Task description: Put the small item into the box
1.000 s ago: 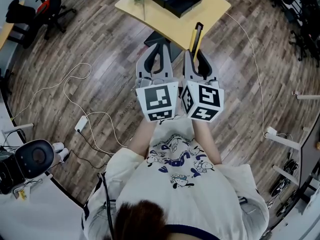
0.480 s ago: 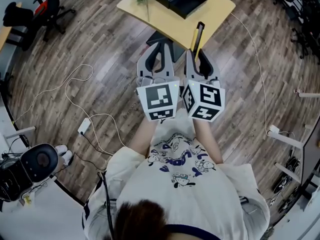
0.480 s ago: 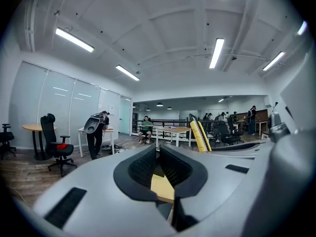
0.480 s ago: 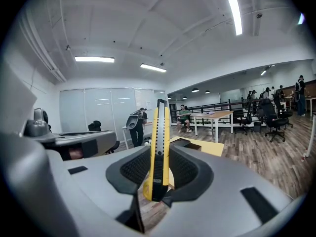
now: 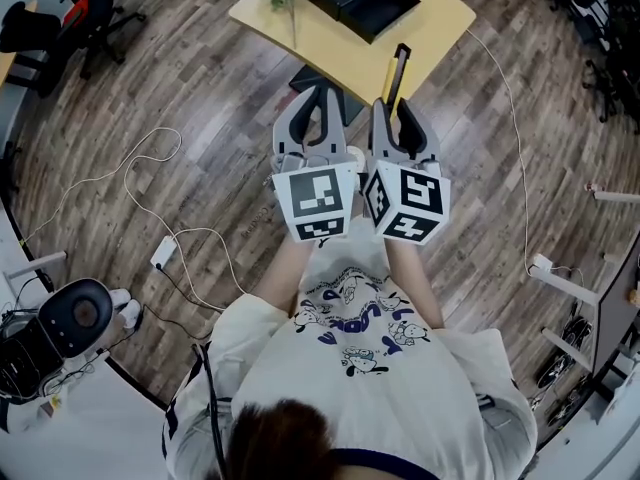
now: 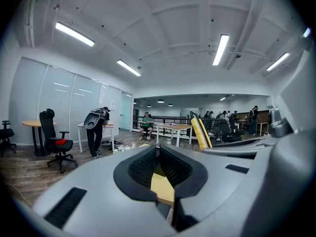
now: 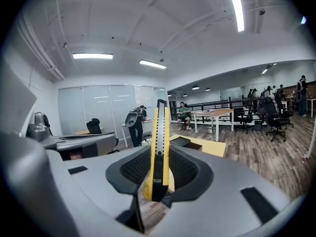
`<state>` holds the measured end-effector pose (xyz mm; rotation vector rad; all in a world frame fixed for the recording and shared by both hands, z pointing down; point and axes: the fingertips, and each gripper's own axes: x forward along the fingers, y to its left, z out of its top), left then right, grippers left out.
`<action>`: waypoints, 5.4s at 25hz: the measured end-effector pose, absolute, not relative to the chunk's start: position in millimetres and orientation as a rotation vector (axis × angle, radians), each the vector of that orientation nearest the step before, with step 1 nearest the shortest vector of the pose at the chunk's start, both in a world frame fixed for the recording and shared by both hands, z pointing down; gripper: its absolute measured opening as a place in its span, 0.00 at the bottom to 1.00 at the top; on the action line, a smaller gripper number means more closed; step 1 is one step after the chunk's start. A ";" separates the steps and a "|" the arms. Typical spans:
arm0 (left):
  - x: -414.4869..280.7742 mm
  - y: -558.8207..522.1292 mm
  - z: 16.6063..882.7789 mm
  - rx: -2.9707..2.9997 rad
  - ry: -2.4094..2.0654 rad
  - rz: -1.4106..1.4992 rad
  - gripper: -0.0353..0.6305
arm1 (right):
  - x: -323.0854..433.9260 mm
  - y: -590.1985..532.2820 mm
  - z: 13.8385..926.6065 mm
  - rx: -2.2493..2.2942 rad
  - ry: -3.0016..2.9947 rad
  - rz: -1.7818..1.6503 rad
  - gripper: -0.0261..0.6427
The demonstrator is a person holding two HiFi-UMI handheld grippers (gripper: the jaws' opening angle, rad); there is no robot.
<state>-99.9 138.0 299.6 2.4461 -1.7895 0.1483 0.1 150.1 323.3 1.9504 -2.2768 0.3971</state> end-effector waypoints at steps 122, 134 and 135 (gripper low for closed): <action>-17.2 -284.4 503.7 2.234 -1.292 0.660 0.10 | 103.1 -224.3 595.0 1.874 -1.253 1.509 0.22; -20.8 -283.8 501.9 2.222 -1.311 0.661 0.10 | 99.8 -226.2 594.0 1.842 -1.273 1.526 0.23; -20.6 -283.5 501.0 2.224 -1.313 0.660 0.10 | 99.9 -226.8 592.4 1.849 -1.283 1.530 0.23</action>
